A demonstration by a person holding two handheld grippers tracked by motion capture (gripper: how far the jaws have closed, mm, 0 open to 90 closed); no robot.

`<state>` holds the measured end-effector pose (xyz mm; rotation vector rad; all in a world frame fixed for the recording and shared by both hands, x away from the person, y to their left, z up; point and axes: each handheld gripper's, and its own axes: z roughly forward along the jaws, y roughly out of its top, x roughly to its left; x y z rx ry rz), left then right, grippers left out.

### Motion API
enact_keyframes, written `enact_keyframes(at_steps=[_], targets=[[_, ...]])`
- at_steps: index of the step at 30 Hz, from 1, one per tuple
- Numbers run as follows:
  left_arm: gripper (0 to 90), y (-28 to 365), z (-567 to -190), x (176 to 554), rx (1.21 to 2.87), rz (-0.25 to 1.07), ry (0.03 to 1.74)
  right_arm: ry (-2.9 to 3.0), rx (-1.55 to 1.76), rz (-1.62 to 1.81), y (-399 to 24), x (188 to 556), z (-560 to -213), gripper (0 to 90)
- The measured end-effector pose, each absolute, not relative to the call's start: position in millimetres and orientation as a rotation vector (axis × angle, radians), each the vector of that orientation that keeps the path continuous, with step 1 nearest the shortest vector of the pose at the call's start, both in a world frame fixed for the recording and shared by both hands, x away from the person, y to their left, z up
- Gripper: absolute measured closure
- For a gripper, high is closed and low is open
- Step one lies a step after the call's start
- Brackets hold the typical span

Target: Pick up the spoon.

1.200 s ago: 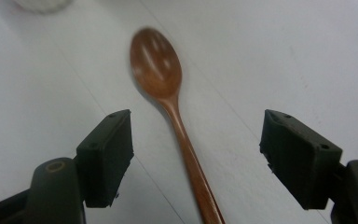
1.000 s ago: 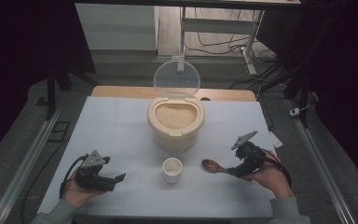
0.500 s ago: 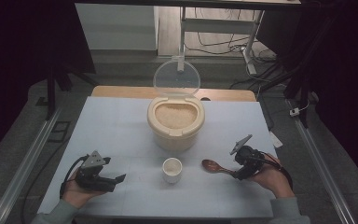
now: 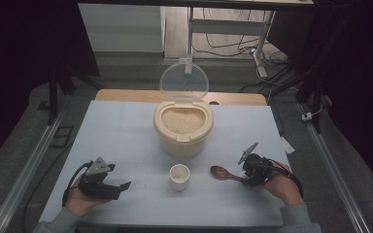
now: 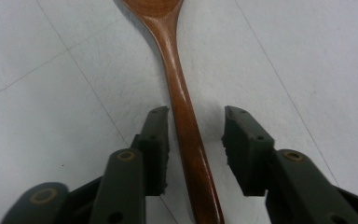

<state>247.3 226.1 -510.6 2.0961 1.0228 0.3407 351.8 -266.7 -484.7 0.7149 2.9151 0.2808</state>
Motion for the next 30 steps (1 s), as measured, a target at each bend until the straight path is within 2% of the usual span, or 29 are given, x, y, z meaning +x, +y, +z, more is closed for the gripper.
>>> enact_keyframes(at_steps=[7, 17, 22, 30], targets=[[10.6, 227, -511, 248, 2.092, 0.335, 1.026, 2.949, 0.692, 0.259, -264, 354, -488, 71.7], [10.6, 228, -512, 248, 2.093, 0.330, 1.028, 2.989, 0.606, 0.127, -250, 356, -489, 78.8], [10.6, 229, -511, 247, 2.090, 0.332, 1.031, 2.972, 0.546, 0.099, -248, 353, -488, 79.4], [10.6, 232, -513, 248, 2.084, 0.329, 1.047, 2.954, 0.568, 0.236, -256, 352, -481, 79.4]])
